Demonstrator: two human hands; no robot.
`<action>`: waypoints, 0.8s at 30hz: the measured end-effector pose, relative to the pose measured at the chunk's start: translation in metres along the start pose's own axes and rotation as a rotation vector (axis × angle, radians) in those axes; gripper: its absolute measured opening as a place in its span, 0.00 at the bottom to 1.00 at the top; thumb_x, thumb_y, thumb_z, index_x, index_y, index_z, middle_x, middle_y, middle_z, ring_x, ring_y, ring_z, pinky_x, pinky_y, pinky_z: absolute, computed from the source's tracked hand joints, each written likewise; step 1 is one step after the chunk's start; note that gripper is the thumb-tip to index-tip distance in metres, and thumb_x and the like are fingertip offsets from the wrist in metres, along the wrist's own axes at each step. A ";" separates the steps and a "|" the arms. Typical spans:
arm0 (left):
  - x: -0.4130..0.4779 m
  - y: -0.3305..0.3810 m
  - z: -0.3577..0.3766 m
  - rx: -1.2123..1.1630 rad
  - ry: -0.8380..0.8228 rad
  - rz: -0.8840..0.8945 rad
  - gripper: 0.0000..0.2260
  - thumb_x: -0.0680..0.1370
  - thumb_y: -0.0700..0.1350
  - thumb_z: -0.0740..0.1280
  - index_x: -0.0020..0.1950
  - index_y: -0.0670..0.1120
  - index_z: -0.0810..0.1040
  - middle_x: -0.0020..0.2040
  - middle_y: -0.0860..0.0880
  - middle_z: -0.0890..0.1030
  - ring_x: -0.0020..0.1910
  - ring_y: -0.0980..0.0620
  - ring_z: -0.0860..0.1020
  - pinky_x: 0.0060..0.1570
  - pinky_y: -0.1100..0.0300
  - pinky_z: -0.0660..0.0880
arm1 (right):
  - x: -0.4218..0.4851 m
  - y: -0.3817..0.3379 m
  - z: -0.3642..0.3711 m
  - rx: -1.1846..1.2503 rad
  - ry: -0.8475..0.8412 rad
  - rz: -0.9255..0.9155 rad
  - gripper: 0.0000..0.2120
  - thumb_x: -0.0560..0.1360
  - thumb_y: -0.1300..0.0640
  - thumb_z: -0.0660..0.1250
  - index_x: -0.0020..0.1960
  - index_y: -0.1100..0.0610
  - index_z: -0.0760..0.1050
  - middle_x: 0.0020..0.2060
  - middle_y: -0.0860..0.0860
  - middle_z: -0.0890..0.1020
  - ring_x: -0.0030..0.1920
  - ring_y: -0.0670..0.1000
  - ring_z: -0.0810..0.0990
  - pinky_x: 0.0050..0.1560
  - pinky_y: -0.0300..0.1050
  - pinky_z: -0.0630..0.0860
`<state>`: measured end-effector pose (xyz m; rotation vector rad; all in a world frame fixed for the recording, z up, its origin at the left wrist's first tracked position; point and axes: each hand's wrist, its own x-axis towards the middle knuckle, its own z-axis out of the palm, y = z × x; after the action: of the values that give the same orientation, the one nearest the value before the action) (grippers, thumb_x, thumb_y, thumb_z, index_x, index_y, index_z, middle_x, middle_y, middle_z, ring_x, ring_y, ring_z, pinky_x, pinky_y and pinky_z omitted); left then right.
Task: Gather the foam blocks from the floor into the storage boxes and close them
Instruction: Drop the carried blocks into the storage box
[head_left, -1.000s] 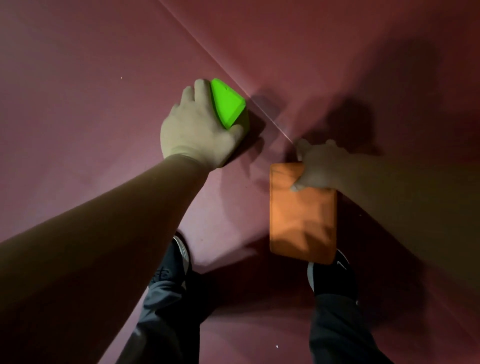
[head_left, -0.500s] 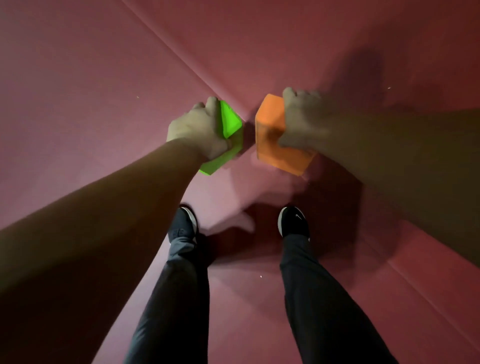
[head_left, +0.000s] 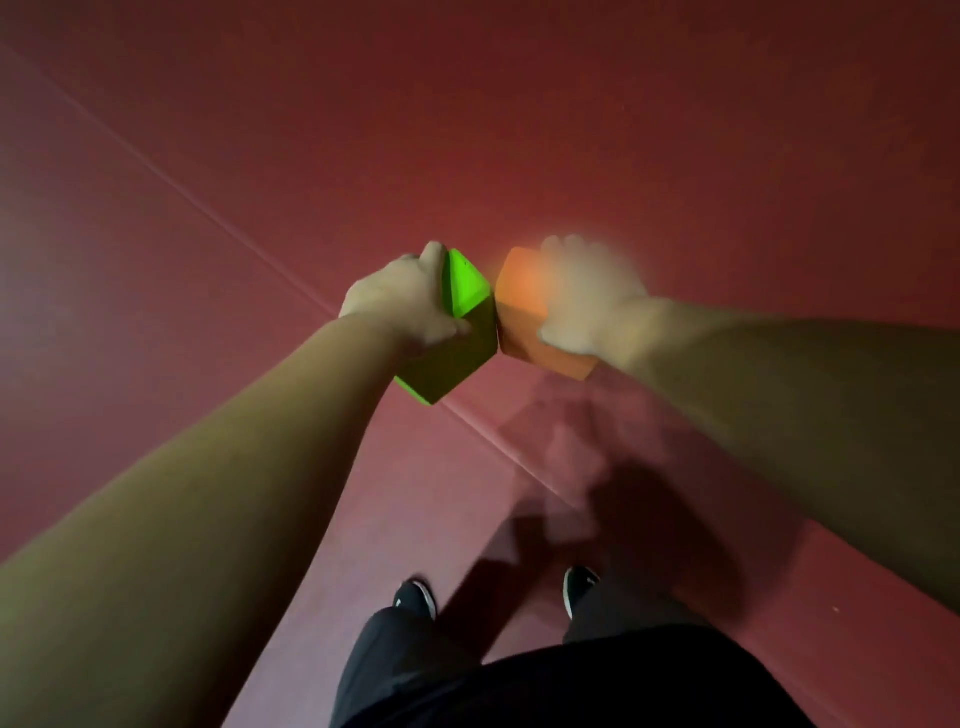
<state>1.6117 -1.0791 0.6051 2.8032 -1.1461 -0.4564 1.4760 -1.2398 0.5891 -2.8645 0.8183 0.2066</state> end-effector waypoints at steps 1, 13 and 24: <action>-0.003 0.004 -0.026 0.013 0.021 0.000 0.35 0.70 0.61 0.77 0.69 0.50 0.66 0.62 0.44 0.76 0.60 0.38 0.79 0.49 0.47 0.73 | -0.001 -0.004 -0.023 0.010 0.018 0.006 0.34 0.67 0.51 0.74 0.68 0.55 0.65 0.65 0.57 0.73 0.66 0.63 0.73 0.62 0.56 0.72; -0.023 0.020 -0.186 0.070 0.123 0.213 0.36 0.69 0.63 0.77 0.69 0.49 0.67 0.61 0.46 0.79 0.58 0.40 0.81 0.46 0.50 0.74 | -0.033 -0.041 -0.180 -0.038 0.203 0.236 0.37 0.64 0.41 0.75 0.66 0.54 0.65 0.65 0.56 0.74 0.65 0.63 0.74 0.61 0.58 0.73; -0.077 0.149 -0.196 0.164 0.035 0.727 0.33 0.67 0.63 0.77 0.63 0.49 0.68 0.60 0.46 0.79 0.59 0.40 0.80 0.47 0.51 0.74 | -0.196 0.003 -0.209 -0.019 0.197 0.729 0.29 0.66 0.48 0.70 0.64 0.55 0.65 0.62 0.57 0.75 0.63 0.63 0.74 0.59 0.57 0.71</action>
<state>1.5191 -1.1399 0.8380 2.2443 -2.1186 -0.2457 1.3277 -1.1810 0.8277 -2.4911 1.8731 0.0073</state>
